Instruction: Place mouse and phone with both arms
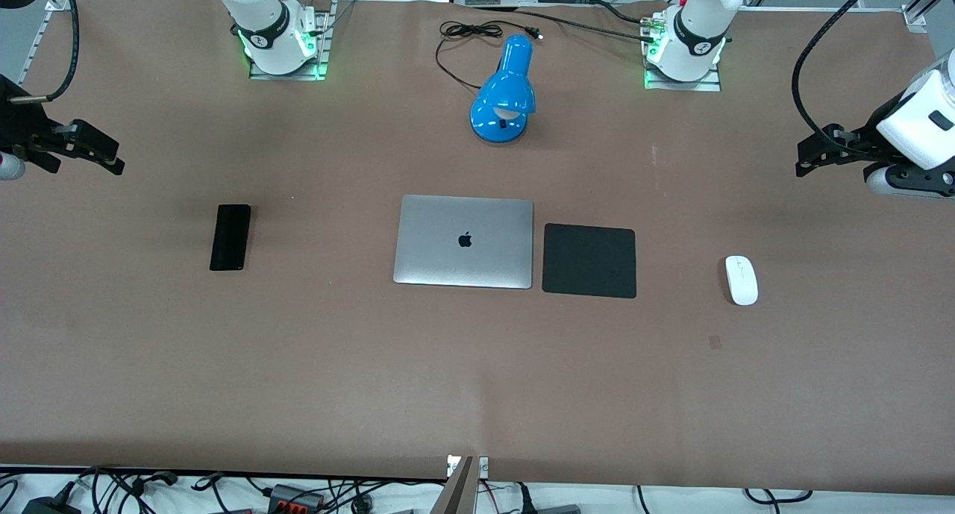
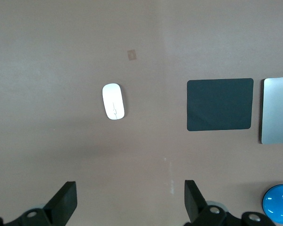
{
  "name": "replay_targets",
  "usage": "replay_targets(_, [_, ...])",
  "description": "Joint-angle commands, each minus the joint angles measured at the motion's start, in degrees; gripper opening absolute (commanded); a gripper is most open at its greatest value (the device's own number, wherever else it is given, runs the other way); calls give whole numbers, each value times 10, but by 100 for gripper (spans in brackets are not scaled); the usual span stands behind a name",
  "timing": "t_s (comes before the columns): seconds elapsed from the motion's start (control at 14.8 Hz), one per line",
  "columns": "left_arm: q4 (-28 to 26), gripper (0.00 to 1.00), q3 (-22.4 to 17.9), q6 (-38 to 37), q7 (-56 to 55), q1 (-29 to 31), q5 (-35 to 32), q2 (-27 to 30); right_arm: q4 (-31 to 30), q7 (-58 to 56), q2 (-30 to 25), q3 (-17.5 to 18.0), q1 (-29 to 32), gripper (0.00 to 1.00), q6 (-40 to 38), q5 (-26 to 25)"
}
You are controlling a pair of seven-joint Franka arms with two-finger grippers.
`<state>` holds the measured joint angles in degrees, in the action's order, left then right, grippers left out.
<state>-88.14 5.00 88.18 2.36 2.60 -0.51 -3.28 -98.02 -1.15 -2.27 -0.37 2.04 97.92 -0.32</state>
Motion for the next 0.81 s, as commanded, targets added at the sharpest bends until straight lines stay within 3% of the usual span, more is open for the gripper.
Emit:
replay_targets(0.0, [19, 100, 5, -10, -7, 0, -18, -9, -9, -11, -12, 0, 2, 100, -5, 1])
replay_targets(0.74, [21, 100, 1, -11, -5, 3, -15, -23, -9, -11, 16, 3, -1, 100, -6, -17])
